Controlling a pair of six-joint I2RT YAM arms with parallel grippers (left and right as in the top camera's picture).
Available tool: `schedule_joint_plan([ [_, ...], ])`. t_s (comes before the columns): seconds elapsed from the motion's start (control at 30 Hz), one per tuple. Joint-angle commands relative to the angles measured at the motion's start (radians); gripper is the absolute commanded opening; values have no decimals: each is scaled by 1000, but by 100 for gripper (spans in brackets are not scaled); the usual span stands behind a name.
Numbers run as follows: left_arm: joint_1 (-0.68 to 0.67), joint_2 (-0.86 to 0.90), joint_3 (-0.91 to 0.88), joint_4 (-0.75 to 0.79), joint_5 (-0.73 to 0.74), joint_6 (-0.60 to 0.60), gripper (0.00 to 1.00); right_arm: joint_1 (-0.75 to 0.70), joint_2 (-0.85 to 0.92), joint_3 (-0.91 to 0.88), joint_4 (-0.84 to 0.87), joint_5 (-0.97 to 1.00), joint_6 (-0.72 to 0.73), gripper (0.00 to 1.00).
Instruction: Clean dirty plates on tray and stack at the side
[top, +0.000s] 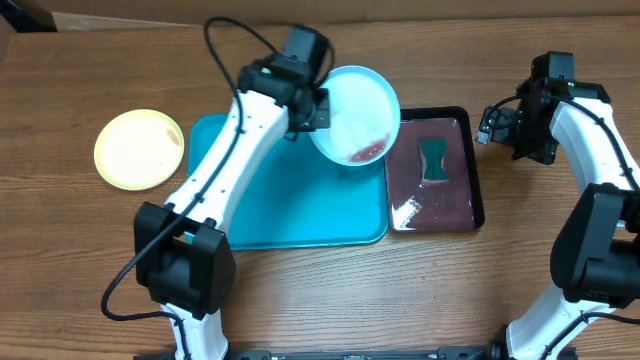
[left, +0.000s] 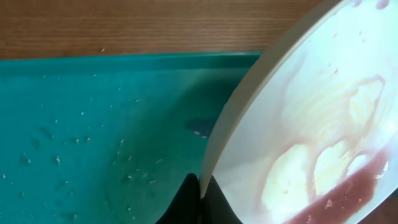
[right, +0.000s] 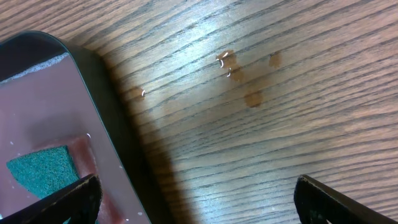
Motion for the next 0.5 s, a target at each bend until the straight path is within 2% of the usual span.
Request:
schedule_joint_plan([
  [0.0, -38, -1, 30, 24, -86, -38, 4, -1, -23, 12, 2, 3, 4, 100],
  [0.27, -125, -1, 30, 72, -209, -54, 4, -1, -23, 12, 2, 3, 4, 100],
  [0.47, -195, -1, 30, 103, -357, -53, 4, -1, -23, 12, 2, 3, 4, 100],
])
